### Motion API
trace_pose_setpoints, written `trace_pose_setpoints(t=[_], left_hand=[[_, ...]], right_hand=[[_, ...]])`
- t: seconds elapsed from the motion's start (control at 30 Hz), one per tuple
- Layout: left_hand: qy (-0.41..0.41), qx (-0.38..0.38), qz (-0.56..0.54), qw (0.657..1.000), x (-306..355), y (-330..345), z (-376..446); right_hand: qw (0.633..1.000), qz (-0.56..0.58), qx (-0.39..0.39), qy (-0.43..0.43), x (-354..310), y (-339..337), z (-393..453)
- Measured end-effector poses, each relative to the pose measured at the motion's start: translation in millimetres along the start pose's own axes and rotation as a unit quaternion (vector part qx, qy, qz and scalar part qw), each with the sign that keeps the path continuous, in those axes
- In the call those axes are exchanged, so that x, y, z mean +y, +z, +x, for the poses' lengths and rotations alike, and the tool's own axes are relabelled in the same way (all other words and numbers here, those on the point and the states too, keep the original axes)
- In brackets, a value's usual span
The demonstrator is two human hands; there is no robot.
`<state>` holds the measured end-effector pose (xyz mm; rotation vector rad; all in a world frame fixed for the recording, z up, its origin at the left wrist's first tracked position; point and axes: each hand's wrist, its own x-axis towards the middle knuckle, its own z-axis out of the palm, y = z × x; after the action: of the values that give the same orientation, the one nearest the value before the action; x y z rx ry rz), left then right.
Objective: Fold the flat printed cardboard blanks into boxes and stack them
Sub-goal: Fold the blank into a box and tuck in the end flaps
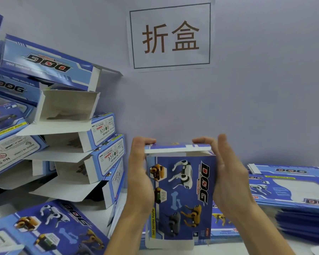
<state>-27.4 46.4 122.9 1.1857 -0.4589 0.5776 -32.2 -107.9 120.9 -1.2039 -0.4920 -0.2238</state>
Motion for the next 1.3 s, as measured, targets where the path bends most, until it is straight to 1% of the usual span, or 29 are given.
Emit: trace_pose_setpoints(t=[0.07, 0.13, 0.33, 0.43, 0.53, 0.63, 0.83, 0.93, 1.03, 1.17, 1.23, 1.3], left_hand=[[-0.014, -0.025, 0.031, 0.999, 0.2, 0.9, 0.1], [-0.016, -0.04, 0.033, 0.999, -0.6, 1.4, 0.0], [0.023, -0.031, 0.046, 0.998, 5.1, 3.8, -1.4], [0.008, -0.038, 0.051, 0.998, 5.8, 1.9, 0.6], [-0.02, -0.062, 0.05, 0.997, 7.8, -2.0, 3.6], [-0.038, -0.074, 0.07, 0.994, 8.0, -9.2, 8.1], [-0.045, -0.106, 0.028, 0.993, 11.0, -15.3, 8.1], [-0.021, -0.094, 0.057, 0.994, 12.3, -11.0, 6.9], [-0.015, -0.097, 0.092, 0.991, 14.4, -7.6, 6.9], [0.012, -0.109, 0.151, 0.982, 14.7, -6.3, 6.7], [0.026, -0.106, 0.15, 0.983, 13.2, -3.1, 3.2], [0.037, -0.12, 0.135, 0.983, 12.4, -2.2, -1.1]], right_hand=[[0.999, -0.048, -0.004, -0.005, 0.8, 2.1, 0.0], [0.997, -0.069, 0.007, -0.02, 1.3, 4.5, 0.5], [0.993, -0.08, 0.045, -0.078, 1.7, 9.9, 0.4], [0.994, -0.063, 0.044, -0.073, 1.5, 7.1, 0.5], [0.997, -0.04, 0.037, -0.058, 1.5, 2.7, 1.1], [0.998, -0.015, 0.034, -0.042, 2.3, -0.1, 1.9], [0.999, 0.047, 0.009, -0.011, 1.0, 4.0, -0.6], [0.999, 0.048, 0.0, -0.015, 1.5, 4.1, -1.4], [0.999, 0.042, -0.003, -0.019, 1.5, 2.3, -1.9], [0.998, 0.045, 0.022, -0.03, 3.0, -0.4, -0.8], [0.998, 0.048, 0.033, -0.035, 3.9, -0.5, -0.3], [0.997, 0.051, 0.037, -0.036, 3.4, -0.8, -0.1]])
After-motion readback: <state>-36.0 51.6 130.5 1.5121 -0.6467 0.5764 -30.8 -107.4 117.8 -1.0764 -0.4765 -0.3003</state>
